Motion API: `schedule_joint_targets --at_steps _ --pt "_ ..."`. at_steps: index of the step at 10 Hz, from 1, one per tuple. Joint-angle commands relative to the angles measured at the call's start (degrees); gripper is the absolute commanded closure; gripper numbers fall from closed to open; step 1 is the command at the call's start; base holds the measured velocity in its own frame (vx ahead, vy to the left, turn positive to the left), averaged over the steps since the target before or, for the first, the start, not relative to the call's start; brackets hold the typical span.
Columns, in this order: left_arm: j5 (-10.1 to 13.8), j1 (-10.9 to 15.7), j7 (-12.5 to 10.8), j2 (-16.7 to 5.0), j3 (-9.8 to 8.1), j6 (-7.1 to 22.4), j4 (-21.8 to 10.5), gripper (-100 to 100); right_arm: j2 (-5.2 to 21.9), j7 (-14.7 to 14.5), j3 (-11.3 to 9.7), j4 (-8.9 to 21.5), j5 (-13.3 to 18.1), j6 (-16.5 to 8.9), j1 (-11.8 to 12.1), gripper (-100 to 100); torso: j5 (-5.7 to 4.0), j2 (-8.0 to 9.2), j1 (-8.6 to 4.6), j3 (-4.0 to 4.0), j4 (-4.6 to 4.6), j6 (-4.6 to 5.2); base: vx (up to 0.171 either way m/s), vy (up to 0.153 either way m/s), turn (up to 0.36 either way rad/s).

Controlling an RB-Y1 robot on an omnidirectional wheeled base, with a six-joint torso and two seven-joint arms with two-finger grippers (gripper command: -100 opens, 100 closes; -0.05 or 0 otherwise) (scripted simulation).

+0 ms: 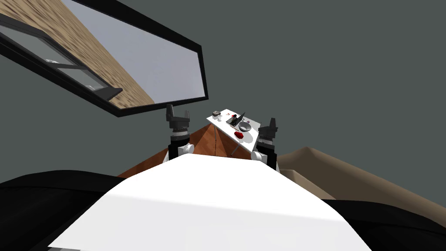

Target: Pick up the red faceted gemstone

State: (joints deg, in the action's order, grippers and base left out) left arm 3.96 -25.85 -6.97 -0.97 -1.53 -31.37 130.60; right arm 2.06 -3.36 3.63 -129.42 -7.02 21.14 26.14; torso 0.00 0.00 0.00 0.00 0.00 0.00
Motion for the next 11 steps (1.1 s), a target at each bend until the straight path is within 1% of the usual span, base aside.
schedule_joint_targets --at_steps 1,3,6,7,8,9,10,11 --pt "0.0 0.0 0.0 0.0 0.0 0.0 0.0 0 1.8 -0.1 -0.5 0.5 0.2 0.0 0.5 -100 0.0 0.0 0.0 0.0 0.0 0.0 -0.015 0.015 -0.001" --pt "0.0 0.0 0.0 0.0 0.0 0.0 0.0 0 5.1 -0.5 -1.5 1.6 0.7 0.1 1.5 -100 0.02 0.11 0.08 0.06 0.02 0.0 -0.037 0.034 -0.005" --pt "0.0 0.0 0.0 0.0 0.01 0.0 0.0 0 10.8 -1.6 -3.6 4.2 1.8 0.2 4.0 -100 0.05 0.19 0.24 0.11 0.04 0.0 -0.047 0.068 -0.006" --pt "0.0 0.0 0.0 0.0 0.01 0.0 0.0 0 11.9 -1.6 -3.6 4.2 1.8 0.2 4.0 -100 0.06 0.19 0.26 0.11 0.04 0.0 -0.045 0.06 -0.006" --pt "0.0 0.0 0.0 0.0 0.01 0.0 0.0 0 14.0 -2.1 -4.4 5.2 2.3 0.2 5.0 -100 0.05 0.19 0.23 0.11 0.04 0.0 -0.043 0.066 -0.002" --pt "0.0 0.0 0.0 0.0 0.01 0.0 0.0 0 14.6 -2.1 -4.4 5.2 2.3 0.2 5.0 -100 0.05 0.19 0.25 0.11 0.04 0.0 -0.03 0.049 -0.009" --pt "0.0 0.0 0.0 0.0 0.0 0.0 0.0 0 16.7 -2.6 -5.3 6.3 2.8 0.3 6.1 -100 0.05 0.14 0.19 0.08 0.04 0.0 -0.032 0.052 -0.006" --pt "0.0 0.0 0.0 0.0 0.0 0.0 0.0 0 17.4 -2.6 -5.3 6.3 2.8 0.3 6.1 -100 0.04 0.14 0.19 0.08 0.03 0.0 -0.024 0.056 -0.006"
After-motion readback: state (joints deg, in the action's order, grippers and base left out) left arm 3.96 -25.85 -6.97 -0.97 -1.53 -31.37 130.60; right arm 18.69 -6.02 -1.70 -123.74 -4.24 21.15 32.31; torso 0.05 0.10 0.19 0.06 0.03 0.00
